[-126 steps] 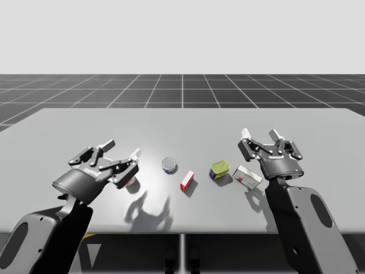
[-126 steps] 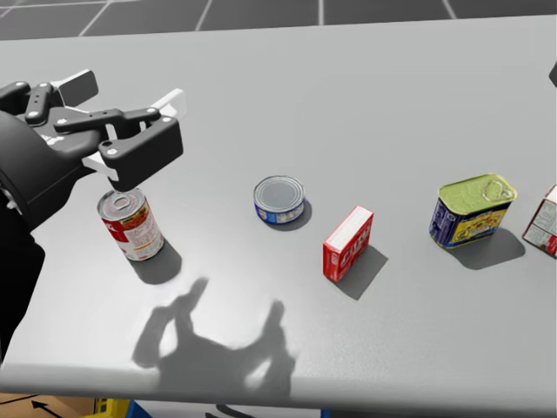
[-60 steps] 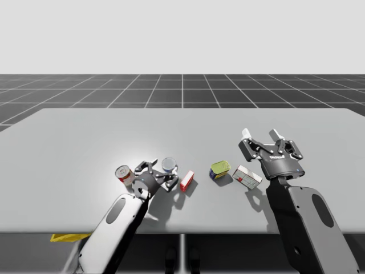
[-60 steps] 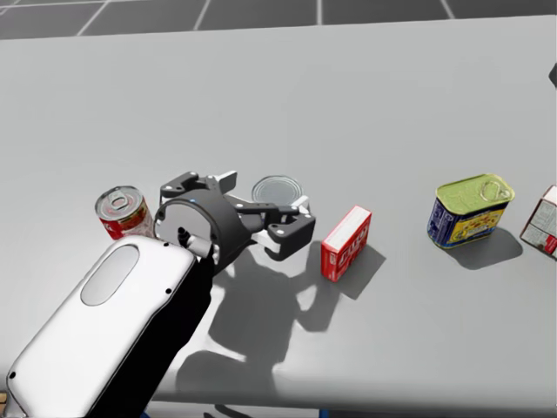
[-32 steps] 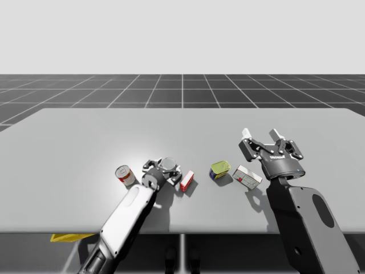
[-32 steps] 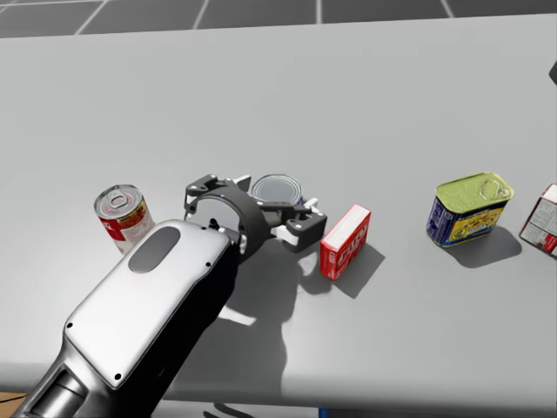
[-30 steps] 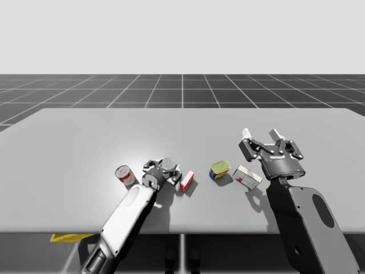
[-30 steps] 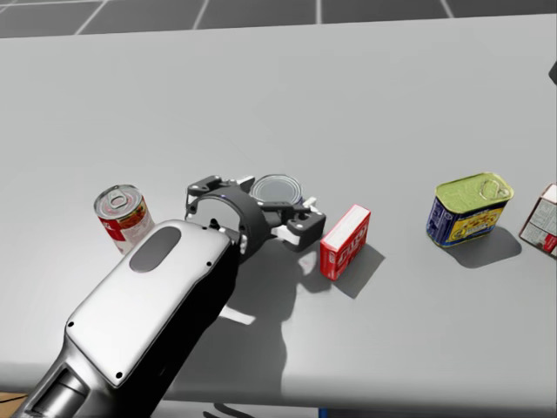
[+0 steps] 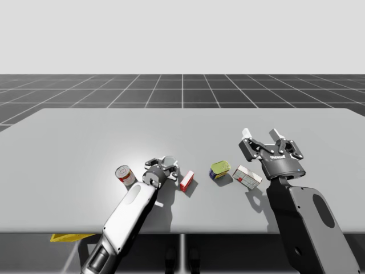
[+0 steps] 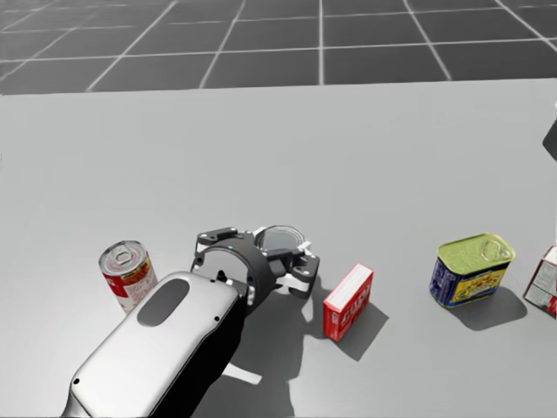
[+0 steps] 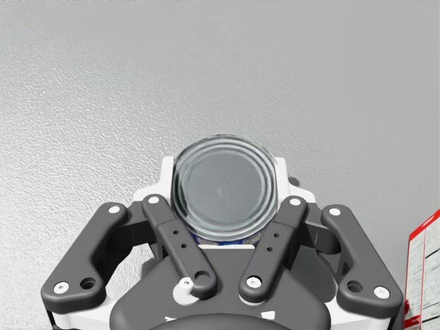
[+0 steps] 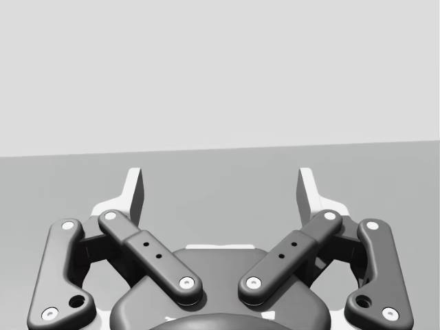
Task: Pick up the tuna fish can and lift it.
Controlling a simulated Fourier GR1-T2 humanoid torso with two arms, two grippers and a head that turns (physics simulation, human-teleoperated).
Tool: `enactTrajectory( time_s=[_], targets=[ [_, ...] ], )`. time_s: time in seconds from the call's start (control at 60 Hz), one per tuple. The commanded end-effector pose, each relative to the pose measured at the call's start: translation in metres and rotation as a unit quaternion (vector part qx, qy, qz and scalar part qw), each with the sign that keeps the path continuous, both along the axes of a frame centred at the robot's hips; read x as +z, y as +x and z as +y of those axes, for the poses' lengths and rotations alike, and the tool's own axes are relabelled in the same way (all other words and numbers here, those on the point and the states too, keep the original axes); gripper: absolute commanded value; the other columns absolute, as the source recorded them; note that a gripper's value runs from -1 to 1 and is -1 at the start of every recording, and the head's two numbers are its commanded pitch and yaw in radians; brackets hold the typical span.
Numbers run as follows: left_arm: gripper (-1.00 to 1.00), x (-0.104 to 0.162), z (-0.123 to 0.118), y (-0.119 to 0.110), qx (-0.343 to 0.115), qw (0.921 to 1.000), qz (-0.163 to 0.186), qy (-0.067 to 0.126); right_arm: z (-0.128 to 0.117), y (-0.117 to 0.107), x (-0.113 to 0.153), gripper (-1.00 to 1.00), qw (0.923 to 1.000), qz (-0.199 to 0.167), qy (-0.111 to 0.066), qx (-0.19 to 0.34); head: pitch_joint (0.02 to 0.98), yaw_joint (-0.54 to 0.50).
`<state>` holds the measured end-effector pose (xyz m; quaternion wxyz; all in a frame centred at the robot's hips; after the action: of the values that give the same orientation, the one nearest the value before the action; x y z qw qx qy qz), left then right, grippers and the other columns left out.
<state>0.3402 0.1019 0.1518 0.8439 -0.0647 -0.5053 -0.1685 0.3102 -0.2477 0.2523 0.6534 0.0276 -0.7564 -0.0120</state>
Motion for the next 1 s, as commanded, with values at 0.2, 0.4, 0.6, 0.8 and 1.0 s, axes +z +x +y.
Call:
enactTrajectory(
  time_s=[0.2, 0.4, 0.6, 0.8, 1.0],
  targets=[
    [1.00, -0.020, 0.002, -0.008, -0.040, 0.9986, 0.035, -0.001, 0.000, 0.000, 0.000, -1.00, 1.0000, 0.000, 0.001, -0.001, 0.483, 0.11],
    [1.00, -0.018, 0.002, -0.007, -0.038, 0.9989, 0.028, 0.000, 0.000, 0.000, -0.001, -1.00, 1.0000, -0.001, 0.001, 0.000, 0.415, 0.12],
    [1.00, 0.015, 0.004, -0.011, -0.047, 0.9988, -0.010, -0.003, 0.000, 0.000, -0.001, -1.00, 1.0000, 0.000, 0.001, 0.001, 0.416, 0.12],
    [1.00, 0.058, 0.006, -0.016, -0.069, 0.9961, -0.053, 0.010, 0.000, 0.000, -0.001, -1.00, 1.0000, -0.001, -0.001, 0.003, 0.415, 0.12],
    [1.00, 0.104, 0.008, -0.018, -0.078, 0.9918, -0.100, 0.012, -0.001, 0.000, -0.001, -1.00, 1.0000, 0.000, 0.000, 0.004, 0.409, 0.12]
  ],
)
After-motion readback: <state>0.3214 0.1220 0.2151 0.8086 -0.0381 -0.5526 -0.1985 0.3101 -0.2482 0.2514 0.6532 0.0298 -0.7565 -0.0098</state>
